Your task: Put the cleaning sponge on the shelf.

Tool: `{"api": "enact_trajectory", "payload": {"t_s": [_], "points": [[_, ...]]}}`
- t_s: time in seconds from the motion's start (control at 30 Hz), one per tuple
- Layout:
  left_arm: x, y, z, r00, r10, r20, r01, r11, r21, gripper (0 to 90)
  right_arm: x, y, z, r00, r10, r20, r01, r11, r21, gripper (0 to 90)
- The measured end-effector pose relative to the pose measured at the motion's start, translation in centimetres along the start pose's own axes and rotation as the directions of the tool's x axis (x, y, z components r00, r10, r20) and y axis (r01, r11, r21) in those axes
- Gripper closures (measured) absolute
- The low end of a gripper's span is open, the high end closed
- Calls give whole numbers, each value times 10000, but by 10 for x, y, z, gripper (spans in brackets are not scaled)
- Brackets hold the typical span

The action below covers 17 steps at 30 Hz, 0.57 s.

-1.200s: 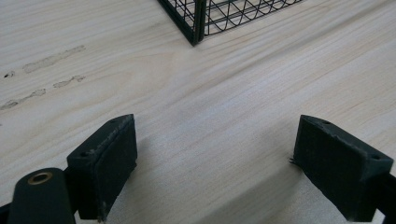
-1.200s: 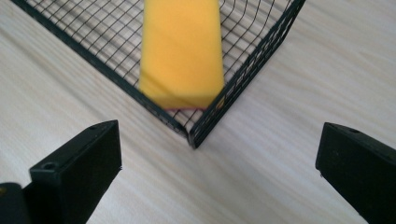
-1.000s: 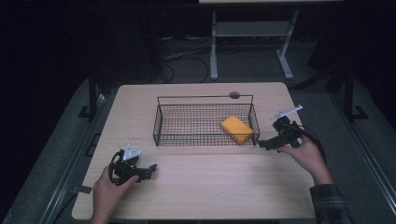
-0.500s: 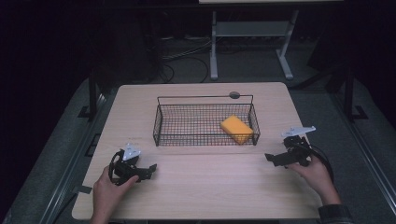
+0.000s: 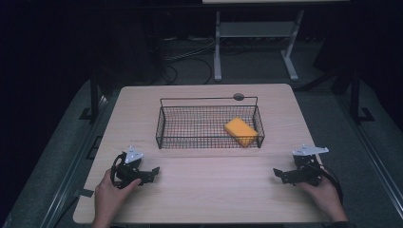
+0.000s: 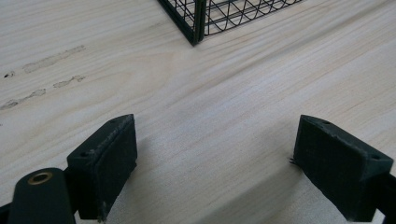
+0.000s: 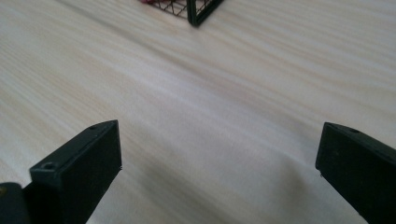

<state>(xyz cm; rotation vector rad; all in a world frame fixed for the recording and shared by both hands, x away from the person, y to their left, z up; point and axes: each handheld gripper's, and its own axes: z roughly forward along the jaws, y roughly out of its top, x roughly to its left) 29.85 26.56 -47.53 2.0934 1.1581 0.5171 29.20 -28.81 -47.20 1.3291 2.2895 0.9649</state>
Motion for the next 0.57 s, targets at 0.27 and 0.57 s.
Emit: {"api": "enact_trajectory", "payload": {"t_s": [0.27,0.57], "points": [[0,0,0,10000,11,-1,-11,10000,5,127,4,-16,1,9994,-101,326,104,9999,-89,1],[0,0,0,10000,5,2,-5,10000,1,127,5,-16,1,9994,-33,354,36,10000,-82,1]]}}
